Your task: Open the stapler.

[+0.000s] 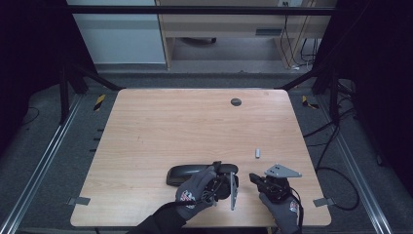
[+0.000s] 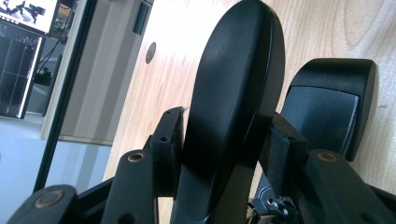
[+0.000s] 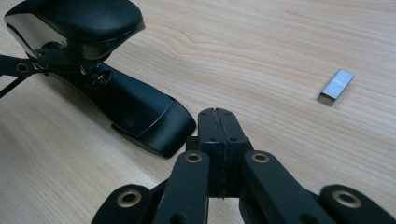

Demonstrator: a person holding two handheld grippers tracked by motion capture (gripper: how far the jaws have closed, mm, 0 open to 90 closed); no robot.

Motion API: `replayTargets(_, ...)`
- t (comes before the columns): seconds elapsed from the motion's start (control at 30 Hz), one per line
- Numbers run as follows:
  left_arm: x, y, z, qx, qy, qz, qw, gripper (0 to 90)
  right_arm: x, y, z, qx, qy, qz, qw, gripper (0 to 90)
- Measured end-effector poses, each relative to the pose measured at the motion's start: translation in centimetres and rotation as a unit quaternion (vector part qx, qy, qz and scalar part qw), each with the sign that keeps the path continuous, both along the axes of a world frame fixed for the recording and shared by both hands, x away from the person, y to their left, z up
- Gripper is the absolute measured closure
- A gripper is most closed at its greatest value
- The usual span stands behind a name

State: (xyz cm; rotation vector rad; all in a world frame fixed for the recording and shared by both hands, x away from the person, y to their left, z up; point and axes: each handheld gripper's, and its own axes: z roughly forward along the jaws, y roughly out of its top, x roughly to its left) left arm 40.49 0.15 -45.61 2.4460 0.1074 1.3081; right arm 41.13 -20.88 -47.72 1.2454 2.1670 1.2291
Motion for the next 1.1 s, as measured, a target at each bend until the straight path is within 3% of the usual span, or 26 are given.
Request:
replayTargets(0.27, -0.1, 0.0, -0.1, -0.001, -0.003, 0.002, 1.0000, 53.9, 0.2, 0.8, -0.1, 0.004, 0.003, 0.008, 1.0000, 90.0)
replayTargets(0.7, -0.2, -0.1, -0.2, 0.006, -0.011, 0.002, 0.9999, 54.5, 0.7, 2.1, -0.5, 0.015, 0.031, 0.011, 0.9994, 90.0)
replayTargets(1.1, -0.2, -0.1, -0.2, 0.002, -0.009, 0.003, 1.0000, 54.4, 0.9, 4.1, -1.4, 0.002, 0.031, 0.033, 0.9990, 90.0)
